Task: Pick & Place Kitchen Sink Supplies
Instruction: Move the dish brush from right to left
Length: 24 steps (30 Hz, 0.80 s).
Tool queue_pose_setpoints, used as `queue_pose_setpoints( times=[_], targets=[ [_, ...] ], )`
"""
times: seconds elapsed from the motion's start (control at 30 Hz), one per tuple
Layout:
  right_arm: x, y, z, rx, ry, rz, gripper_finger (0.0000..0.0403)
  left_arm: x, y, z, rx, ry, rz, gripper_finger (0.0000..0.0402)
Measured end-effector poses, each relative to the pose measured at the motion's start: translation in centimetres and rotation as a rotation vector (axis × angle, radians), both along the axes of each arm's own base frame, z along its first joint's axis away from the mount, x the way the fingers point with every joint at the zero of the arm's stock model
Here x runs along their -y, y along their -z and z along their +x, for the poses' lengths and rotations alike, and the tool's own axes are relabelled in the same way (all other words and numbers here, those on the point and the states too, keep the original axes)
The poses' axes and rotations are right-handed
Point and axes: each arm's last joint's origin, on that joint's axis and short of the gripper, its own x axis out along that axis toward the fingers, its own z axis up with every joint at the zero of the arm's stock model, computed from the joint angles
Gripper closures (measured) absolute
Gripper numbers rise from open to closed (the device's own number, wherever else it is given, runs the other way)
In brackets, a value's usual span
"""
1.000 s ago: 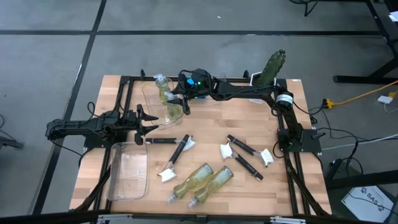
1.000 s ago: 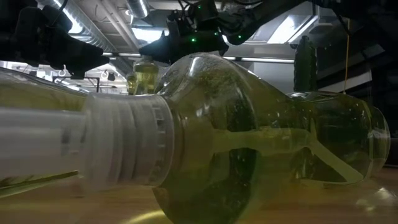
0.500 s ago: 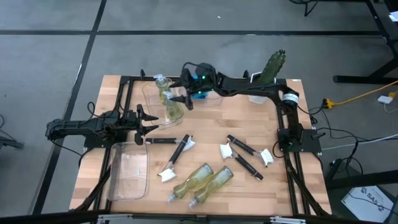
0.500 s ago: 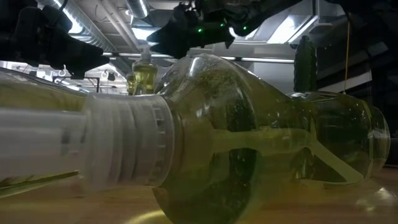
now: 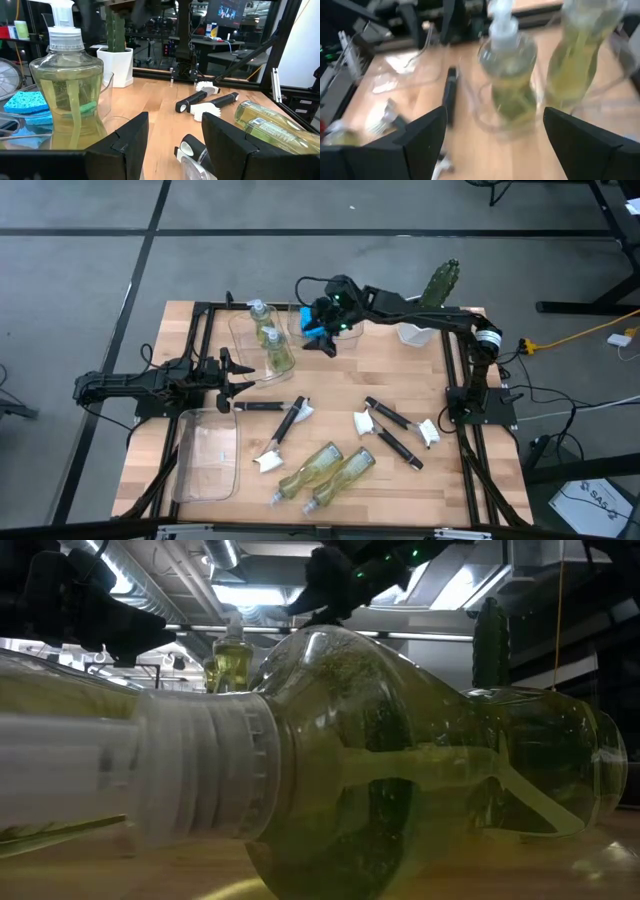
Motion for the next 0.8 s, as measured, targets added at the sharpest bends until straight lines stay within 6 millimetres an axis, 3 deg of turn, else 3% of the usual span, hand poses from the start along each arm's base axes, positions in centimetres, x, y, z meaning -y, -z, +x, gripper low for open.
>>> queue_pose_setpoints(
  times=[0.37, 0.53, 0.8],
  targets=[
    [-2.1, -2.6, -5.7, -0.163, 0.028, 0.005, 0.0075, 0.0, 0.0, 0.0, 0.000, 0.000, 0.000, 0.0222],
    [-3.3, -1.2, -9.4, -0.130, 0.053, 0.020, 0.0075, 0.0, 0.0, 0.0, 0.000, 0.000, 0.000, 0.0222],
    [-6.1, 2.6, -16.4, 0.071, 0.154, 0.060, 0.0075, 0.0, 0.0, 0.0, 0.000, 0.000, 0.000, 0.0222]
  ],
)
